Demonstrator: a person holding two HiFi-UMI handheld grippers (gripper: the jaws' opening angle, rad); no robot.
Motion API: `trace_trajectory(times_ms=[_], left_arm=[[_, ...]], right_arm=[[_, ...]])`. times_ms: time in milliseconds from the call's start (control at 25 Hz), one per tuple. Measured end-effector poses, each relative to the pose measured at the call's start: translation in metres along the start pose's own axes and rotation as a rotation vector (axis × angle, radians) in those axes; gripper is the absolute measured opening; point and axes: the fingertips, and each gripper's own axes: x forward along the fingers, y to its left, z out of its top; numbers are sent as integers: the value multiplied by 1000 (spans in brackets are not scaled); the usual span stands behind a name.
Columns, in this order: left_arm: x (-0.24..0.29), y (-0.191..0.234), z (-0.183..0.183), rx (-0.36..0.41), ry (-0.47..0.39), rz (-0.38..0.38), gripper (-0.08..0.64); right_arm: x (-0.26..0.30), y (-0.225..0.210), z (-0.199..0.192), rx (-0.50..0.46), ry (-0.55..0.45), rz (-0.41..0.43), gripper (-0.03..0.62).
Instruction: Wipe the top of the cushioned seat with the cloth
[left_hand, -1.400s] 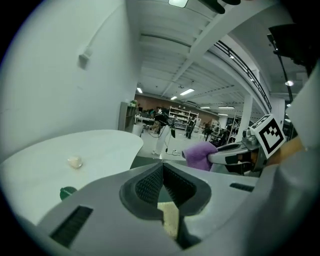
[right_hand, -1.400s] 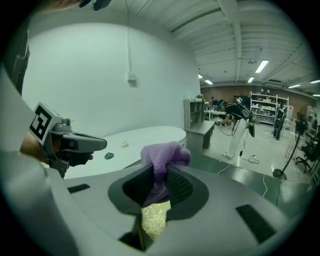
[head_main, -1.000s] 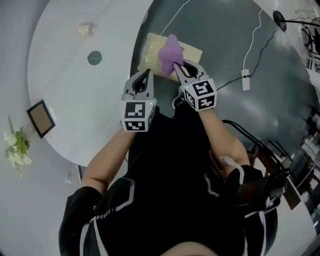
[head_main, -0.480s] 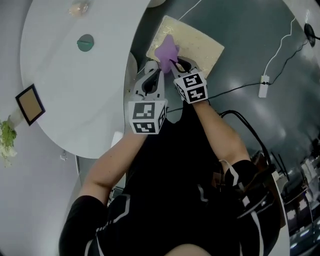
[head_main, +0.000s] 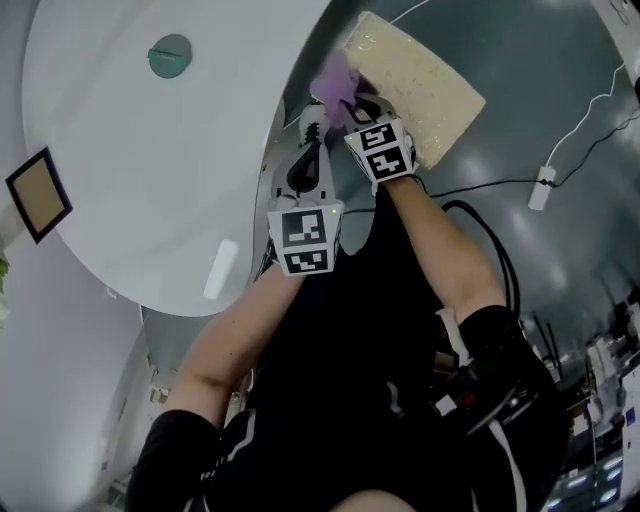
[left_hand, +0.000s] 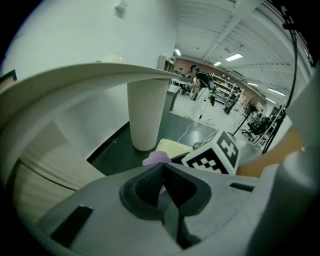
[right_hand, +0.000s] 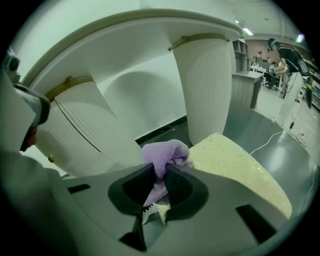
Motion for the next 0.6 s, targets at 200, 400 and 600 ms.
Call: trace_trajectory(times_ms=[200,400,600], left_arm=[[-2,-2,-24,19,48,-47,4],[7,-1,-31,23,59,-72,4],[8,-7,-29,50,66,-84,5]], right_arm=[[43,-4,-13,5,47,-24,66],[57,-11,-15,-41,51,-73,64],[48,-18,-22,-62,69,-107,67]])
